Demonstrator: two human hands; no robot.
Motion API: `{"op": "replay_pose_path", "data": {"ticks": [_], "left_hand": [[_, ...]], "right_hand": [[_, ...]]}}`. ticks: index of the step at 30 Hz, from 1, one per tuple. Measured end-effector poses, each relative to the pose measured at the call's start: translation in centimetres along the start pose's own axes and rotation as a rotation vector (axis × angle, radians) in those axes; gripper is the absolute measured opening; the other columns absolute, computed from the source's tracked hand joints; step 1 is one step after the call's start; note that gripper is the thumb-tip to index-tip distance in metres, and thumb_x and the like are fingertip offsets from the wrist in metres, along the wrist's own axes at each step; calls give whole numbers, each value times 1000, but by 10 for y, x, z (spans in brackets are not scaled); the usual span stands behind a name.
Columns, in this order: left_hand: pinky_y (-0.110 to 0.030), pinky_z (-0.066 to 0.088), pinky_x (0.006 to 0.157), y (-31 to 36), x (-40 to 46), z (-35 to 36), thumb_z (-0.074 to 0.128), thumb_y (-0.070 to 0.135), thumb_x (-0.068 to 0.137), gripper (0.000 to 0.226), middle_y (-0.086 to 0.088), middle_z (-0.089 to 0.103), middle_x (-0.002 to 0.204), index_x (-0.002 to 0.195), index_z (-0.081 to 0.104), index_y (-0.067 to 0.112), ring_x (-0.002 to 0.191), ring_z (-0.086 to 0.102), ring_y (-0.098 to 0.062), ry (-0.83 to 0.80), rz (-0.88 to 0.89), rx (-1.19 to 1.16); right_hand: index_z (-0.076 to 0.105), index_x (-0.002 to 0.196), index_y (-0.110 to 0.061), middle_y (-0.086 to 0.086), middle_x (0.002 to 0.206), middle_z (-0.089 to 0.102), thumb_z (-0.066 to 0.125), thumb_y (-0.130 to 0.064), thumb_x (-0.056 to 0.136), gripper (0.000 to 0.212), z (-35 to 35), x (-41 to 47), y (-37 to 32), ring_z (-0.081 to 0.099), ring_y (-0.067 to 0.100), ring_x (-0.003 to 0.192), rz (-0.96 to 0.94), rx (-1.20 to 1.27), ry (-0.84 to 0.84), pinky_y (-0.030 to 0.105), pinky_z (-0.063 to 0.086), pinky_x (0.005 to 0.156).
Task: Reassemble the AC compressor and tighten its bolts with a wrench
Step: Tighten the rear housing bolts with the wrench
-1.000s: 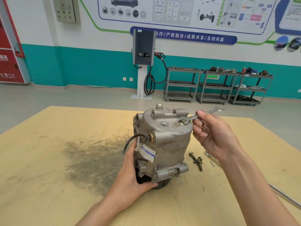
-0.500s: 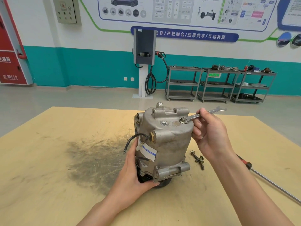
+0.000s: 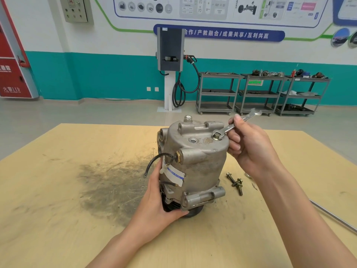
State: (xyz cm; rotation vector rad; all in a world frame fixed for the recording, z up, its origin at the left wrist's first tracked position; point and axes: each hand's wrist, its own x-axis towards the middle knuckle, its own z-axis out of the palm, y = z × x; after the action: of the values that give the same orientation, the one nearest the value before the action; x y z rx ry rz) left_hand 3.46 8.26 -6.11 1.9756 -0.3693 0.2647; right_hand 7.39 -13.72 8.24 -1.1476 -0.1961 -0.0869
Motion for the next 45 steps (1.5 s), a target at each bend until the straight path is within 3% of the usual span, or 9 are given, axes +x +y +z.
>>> {"op": "replay_pose_path", "data": {"ticks": [5,15,23,32,39,45], "left_hand": [[-28,32,114,2,0,0,84,58,58,125,23,30,154,143,-8,63,140,31,6,-3,5,8],[-38,35,116,2,-1,0,84,63,58,124,23,32,153,144,-5,60,139,34,4,-4,5,-8],[-32,34,114,0,-1,1,79,75,52,123,29,35,150,141,-6,66,137,36,6,2,-6,-29],[-34,36,114,2,-1,0,83,63,56,122,24,36,150,140,-5,66,137,37,4,6,4,0],[-34,35,115,3,-2,0,83,61,57,123,25,36,150,144,-4,61,138,36,4,-1,1,-7],[-33,34,115,3,-1,0,82,67,55,123,23,34,152,144,-4,61,139,35,4,2,1,-6]], "right_hand": [[51,83,-14,-4,48,41,38,-26,105,28,5,-3,-1,32,10,39,-117,24,28,20,24,40],[48,81,-14,-3,48,41,38,-25,105,28,4,-6,-9,34,10,40,-110,33,95,20,24,40],[43,81,-11,-1,43,48,40,-27,105,29,11,-11,-1,44,14,33,-339,-79,166,18,30,34],[42,80,-15,2,42,50,44,-30,104,28,10,-12,1,48,19,31,-485,-125,205,17,34,34],[44,77,-21,2,42,51,52,-30,100,26,13,-19,0,50,23,31,-653,-190,223,20,37,35],[45,71,-27,0,40,48,55,-34,98,30,16,-22,0,49,24,30,-675,-248,208,20,35,33]]}}
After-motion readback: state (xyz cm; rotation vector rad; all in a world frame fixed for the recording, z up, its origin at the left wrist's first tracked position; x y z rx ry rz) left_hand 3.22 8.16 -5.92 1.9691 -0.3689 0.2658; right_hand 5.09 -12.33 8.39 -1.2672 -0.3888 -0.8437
